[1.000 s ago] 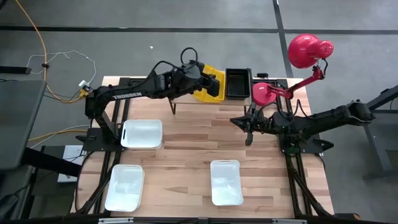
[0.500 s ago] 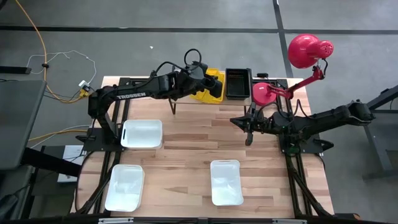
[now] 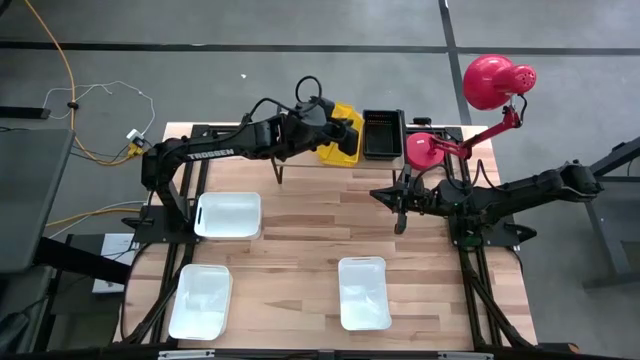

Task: Stack baskets on shelf by color
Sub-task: Stack the yellow bin on the other yellow bin on the shelf

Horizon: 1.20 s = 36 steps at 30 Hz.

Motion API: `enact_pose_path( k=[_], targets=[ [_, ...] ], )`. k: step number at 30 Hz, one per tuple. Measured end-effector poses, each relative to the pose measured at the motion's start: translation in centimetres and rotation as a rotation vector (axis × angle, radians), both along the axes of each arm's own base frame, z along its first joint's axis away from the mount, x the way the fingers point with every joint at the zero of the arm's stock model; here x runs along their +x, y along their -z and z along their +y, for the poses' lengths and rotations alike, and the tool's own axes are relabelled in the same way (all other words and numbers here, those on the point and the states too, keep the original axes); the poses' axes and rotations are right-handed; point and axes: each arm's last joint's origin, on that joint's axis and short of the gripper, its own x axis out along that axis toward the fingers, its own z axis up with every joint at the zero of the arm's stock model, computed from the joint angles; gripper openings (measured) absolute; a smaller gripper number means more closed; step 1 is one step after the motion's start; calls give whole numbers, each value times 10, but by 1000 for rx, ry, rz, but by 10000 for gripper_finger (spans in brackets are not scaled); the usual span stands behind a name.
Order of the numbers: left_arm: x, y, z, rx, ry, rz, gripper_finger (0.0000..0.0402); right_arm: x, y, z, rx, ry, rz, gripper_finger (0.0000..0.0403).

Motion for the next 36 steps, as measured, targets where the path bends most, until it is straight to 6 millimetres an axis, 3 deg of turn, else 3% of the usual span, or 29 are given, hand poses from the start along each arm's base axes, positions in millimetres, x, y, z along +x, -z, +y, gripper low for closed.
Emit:
enact_pose_path(
  k=[20,36],
  targets=[
    [0,1,-1,25,37,45,28,0,0,0,0,0,0,0],
    [0,0,-2,49,65,62,170,0,1,0,11,0,3,0]
  ],
)
